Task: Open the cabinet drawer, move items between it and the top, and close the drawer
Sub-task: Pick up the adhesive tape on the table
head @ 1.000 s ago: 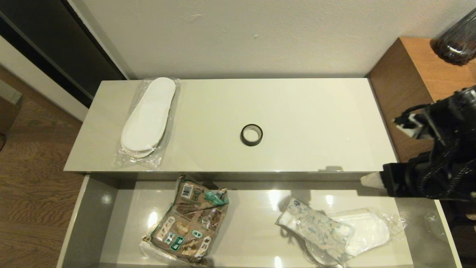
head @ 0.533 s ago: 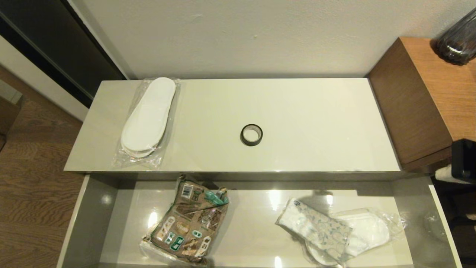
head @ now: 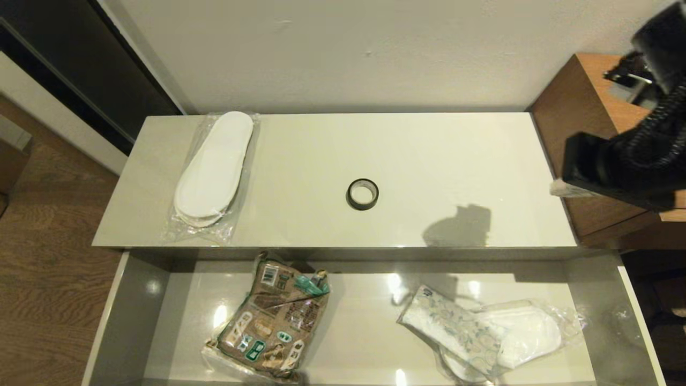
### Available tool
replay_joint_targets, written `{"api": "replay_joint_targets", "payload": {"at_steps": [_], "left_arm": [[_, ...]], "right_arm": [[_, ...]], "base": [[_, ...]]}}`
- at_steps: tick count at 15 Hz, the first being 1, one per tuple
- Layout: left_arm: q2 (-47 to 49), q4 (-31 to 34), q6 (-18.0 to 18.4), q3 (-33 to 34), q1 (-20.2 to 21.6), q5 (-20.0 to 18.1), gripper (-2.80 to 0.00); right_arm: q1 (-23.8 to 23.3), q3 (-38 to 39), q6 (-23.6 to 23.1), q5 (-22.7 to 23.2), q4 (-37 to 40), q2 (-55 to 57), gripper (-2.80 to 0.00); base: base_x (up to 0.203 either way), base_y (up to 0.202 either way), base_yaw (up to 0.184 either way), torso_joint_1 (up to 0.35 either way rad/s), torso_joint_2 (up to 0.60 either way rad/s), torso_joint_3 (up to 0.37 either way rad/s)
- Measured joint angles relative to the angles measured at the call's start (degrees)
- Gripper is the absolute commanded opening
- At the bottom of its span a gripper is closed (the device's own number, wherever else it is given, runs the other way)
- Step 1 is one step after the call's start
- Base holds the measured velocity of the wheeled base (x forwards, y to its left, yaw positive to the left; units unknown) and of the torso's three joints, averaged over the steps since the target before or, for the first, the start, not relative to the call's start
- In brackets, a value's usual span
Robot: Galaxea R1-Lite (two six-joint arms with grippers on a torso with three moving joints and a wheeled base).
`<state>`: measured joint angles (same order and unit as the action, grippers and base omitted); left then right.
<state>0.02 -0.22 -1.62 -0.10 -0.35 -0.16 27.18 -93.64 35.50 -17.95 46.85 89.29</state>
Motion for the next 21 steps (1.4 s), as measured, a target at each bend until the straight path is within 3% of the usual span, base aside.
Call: {"api": "replay_joint_targets", "payload": {"at_steps": [4, 5, 8, 13, 18, 21], "left_arm": [[0.0, 0.0, 0.02, 0.0, 0.02, -0.02, -2.8], [0.0, -0.02, 0.02, 0.0, 0.0, 0.0, -2.8], [0.0, -0.02, 0.05, 0.0, 0.0, -0.02, -2.8], [0.0, -0.02, 0.0, 0.0, 0.02, 0.0, -2.8], [0.0, -0.01, 0.02, 0.0, 0.02, -0.03, -2.8], [0.0, 0.0, 0.02, 0.0, 0.02, -0.02, -2.8]], "right_arm": [[6.15, -15.02, -3.35, -1.66, -3.7, 14.99, -2.8], [8.03, -16.3, -5.15, -2.86, -6.76, 18.44, 0.0], [13.09, -17.52, -9.04, -6.93, -15.22, 26.55, 0.0], [16.2, -17.72, -15.46, -18.06, -30.41, 35.81, 0.0], [16.7, -17.74, -24.91, -24.47, -42.82, 41.44, 0.0], [17.22, -17.75, -27.0, -24.71, -45.03, 42.44, 0.0]], "base": [[0.0, 0.0, 0.0, 0.0, 0.0, 0.0], [0.0, 0.0, 0.0, 0.0, 0.0, 0.0], [0.0, 0.0, 0.0, 0.0, 0.0, 0.0], [0.0, 0.0, 0.0, 0.0, 0.0, 0.0], [0.0, 0.0, 0.0, 0.0, 0.0, 0.0], [0.0, 0.0, 0.0, 0.0, 0.0, 0.0]]}}
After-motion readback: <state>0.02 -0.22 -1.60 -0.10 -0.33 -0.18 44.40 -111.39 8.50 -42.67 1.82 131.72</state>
